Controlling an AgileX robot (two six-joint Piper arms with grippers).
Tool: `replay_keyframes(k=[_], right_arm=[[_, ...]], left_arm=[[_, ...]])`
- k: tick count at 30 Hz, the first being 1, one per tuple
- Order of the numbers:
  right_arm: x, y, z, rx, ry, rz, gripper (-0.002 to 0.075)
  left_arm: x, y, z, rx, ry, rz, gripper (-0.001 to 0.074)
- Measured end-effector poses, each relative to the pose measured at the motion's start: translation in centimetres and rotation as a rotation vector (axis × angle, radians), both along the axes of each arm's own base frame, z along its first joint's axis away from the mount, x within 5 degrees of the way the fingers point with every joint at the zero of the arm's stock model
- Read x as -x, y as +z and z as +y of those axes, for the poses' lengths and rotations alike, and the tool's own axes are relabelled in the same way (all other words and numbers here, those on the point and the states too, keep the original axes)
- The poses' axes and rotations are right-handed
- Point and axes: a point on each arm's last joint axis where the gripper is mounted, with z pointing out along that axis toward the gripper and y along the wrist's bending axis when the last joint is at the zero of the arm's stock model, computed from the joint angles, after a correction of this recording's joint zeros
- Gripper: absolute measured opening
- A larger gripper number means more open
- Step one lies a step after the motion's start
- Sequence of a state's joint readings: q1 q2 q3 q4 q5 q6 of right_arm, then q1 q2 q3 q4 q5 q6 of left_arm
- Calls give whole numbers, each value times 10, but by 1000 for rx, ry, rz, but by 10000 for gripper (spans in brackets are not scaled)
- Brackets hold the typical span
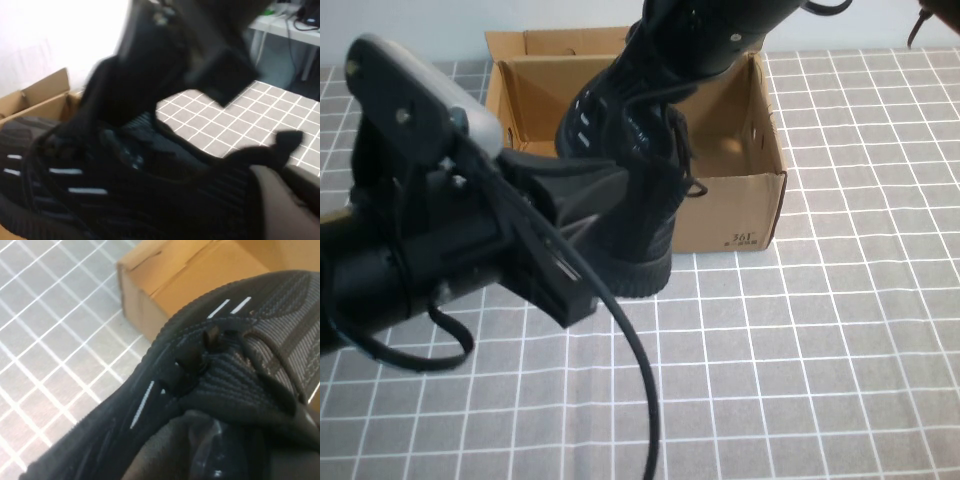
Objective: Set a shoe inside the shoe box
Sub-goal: Hand over the shoe
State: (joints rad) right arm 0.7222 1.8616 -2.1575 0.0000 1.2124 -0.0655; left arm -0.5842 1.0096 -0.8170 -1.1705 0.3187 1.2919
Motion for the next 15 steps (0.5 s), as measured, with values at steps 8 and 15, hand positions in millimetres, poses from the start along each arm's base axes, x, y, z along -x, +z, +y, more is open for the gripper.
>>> replay_keyframes(k=[8, 15], right_arm=[[-14, 0, -5, -33, -63, -34, -3], [-18, -1, -5, -61, -97, -31, -3]], left_arm=[[-8, -1, -1, -71, 42, -100, 483], [-32, -25, -12, -94, 100, -7, 654]])
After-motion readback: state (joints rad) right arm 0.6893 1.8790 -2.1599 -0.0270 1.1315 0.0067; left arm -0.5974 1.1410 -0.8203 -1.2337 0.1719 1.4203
